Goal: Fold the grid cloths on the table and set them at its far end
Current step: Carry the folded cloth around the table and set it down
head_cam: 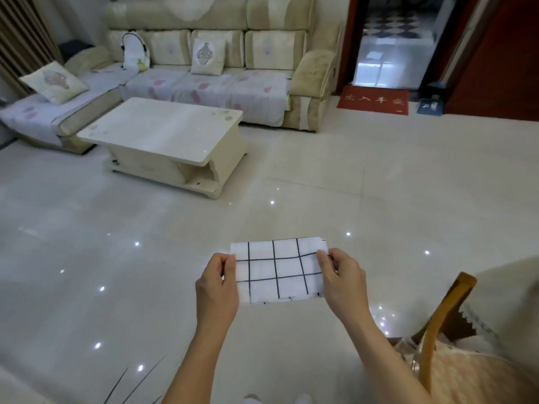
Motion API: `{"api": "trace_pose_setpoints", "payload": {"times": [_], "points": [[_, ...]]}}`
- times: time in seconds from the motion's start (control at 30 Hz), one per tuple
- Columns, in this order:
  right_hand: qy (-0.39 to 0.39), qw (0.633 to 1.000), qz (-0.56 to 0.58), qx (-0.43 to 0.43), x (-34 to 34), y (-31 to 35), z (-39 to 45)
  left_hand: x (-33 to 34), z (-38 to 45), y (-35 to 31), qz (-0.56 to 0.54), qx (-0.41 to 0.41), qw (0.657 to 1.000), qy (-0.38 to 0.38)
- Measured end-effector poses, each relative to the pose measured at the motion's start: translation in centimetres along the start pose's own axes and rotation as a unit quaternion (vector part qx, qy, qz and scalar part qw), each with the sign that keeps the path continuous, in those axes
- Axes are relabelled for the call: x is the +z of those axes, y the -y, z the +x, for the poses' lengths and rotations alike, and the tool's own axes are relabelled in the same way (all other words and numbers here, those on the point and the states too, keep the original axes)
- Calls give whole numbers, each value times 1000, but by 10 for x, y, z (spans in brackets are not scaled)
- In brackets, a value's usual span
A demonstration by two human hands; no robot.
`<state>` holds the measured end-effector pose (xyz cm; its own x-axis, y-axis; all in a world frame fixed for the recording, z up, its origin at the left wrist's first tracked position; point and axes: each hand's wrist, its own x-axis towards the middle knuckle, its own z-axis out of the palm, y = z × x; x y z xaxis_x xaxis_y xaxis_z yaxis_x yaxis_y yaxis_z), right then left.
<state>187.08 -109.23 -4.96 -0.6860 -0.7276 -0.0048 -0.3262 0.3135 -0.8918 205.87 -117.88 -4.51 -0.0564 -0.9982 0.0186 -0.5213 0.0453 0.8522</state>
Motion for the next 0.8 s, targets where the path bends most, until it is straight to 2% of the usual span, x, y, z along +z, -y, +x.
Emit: {"api": "trace_pose_setpoints", "payload": {"times": [0.33, 0.8], "points": [[-69, 997, 0, 47, -18, -24, 93, 90, 88, -38, -9, 46, 995, 85], [-197, 971, -21, 138, -44, -20, 298, 252, 279, -133, -44, 121, 967, 220]]}}
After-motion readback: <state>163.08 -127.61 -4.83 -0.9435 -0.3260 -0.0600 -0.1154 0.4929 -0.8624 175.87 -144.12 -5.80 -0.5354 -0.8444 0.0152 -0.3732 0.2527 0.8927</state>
